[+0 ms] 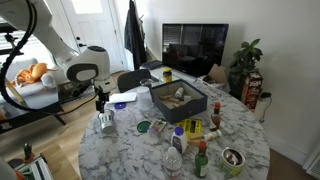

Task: Turn the silver cup over and turn the plastic cup over and then put it on the silver cup

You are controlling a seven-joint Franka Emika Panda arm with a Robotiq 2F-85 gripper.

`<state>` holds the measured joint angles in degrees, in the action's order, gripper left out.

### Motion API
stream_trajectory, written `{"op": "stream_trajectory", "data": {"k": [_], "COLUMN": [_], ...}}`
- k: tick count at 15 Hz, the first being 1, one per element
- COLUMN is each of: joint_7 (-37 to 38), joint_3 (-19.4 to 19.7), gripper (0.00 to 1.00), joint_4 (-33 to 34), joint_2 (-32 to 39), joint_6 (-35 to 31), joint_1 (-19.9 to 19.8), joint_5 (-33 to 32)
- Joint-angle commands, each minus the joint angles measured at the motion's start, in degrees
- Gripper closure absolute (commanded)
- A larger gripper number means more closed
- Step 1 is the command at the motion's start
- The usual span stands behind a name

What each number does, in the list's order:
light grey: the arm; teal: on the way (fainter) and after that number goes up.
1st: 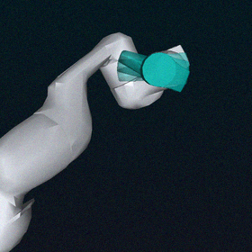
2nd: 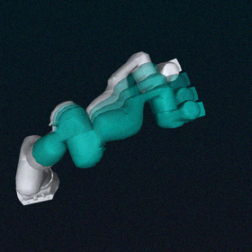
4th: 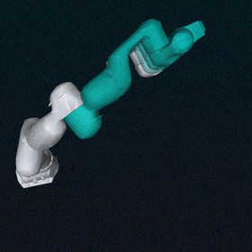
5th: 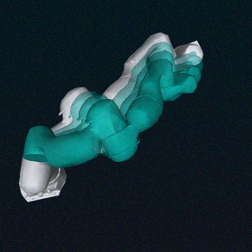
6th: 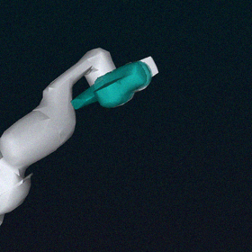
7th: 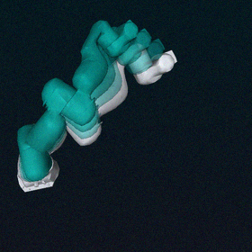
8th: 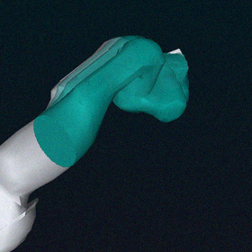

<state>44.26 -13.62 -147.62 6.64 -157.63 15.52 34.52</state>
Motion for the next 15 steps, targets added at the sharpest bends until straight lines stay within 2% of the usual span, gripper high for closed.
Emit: {"op": "stream_trajectory", "data": {"k": [1,5,7,15], "joint_7": [8.05,19.67,21.95,21.83], "joint_3": [1.21,2.27,1.68,-0.3], "gripper": [0.0,0.0,0.0,0.0], "joint_4": [0.73,0.2,0.52,2.24], "joint_2": [2.04,3.58,4.68,10.38], "joint_6": [0.72,1.09,1.84,1.16], "joint_1": [-0.35,-0.06,-0.31,-1.28], "joint_5": [-1.07,-1.28,0.38,9.12]}}
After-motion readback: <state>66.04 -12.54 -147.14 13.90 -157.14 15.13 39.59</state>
